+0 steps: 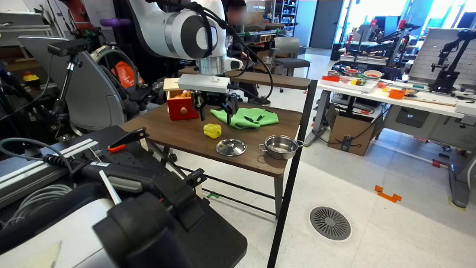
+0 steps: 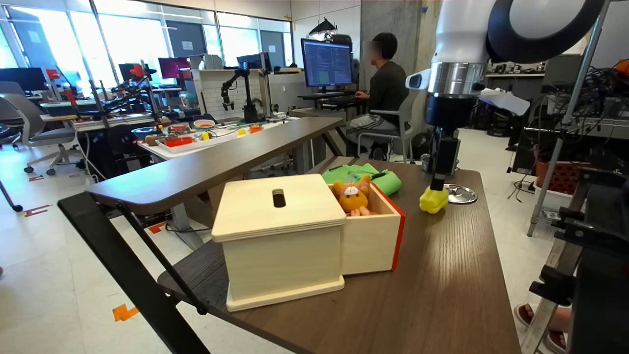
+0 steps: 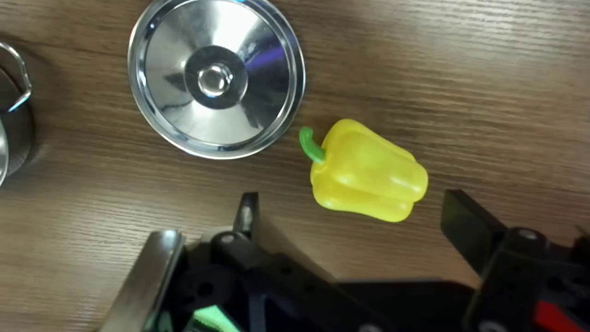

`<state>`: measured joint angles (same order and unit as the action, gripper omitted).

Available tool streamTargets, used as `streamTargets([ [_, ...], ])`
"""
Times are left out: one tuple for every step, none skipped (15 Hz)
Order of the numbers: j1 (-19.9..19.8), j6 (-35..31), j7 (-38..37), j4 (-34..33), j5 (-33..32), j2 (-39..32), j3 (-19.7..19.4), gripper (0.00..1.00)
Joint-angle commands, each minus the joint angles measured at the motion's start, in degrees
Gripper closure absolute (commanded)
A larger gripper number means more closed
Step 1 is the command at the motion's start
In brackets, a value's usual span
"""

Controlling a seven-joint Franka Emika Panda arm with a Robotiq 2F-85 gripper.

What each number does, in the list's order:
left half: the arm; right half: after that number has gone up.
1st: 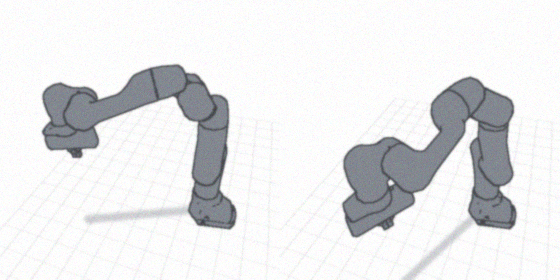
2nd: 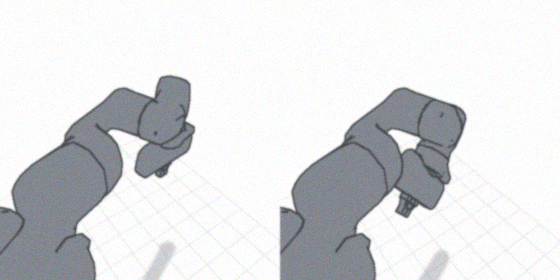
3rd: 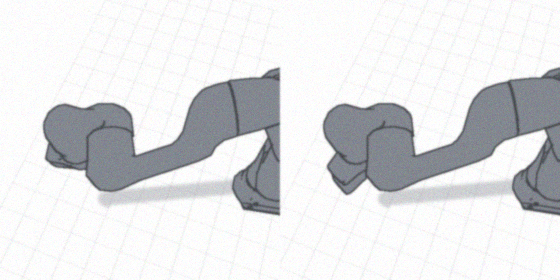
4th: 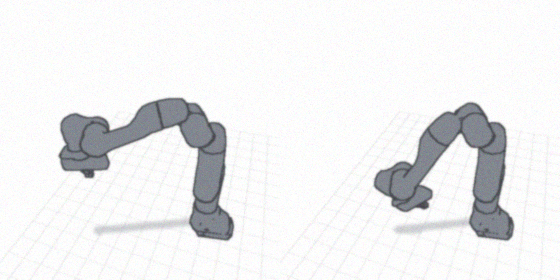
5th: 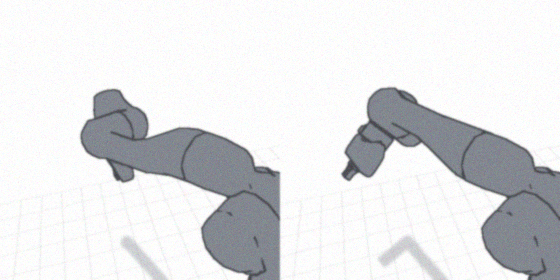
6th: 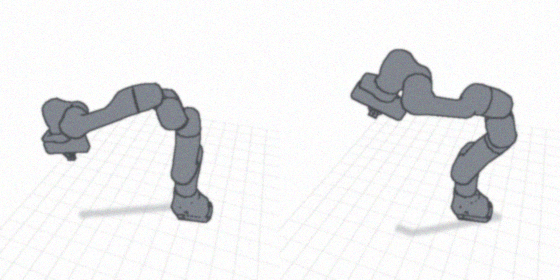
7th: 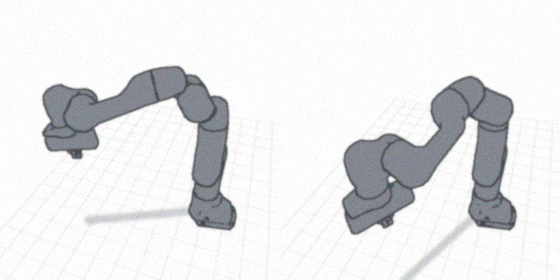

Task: Move the yellow object to the left

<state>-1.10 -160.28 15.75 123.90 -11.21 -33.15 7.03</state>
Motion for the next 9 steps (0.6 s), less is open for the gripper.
streamTargets([
  [-0.02, 0.33, 0.20, 0.71, 0.90, 3.77, -0.29, 0.00],
  [-0.14, -0.23, 0.00, 1.09, 1.06, 4.79, -0.32, 0.00],
  [-0.63, -1.62, -0.12, 2.31, 1.50, 6.82, -0.12, 0.00],
  [-1.09, -2.97, -0.03, 3.18, 1.93, 8.43, 0.10, 0.00],
  [0.14, -1.17, 0.19, -0.10, 0.94, 3.91, -0.64, 0.00],
  [0.10, -1.09, 0.19, 0.12, 0.98, 4.98, -0.71, 0.00],
  [0.12, -0.97, 0.20, 0.22, 0.98, 5.14, -0.73, 0.00],
  [0.18, -0.98, 0.19, 0.22, 0.97, 4.81, -0.71, 0.00],
  [0.20, -0.99, 0.18, 0.24, 0.97, 4.42, -0.70, 0.00],
])
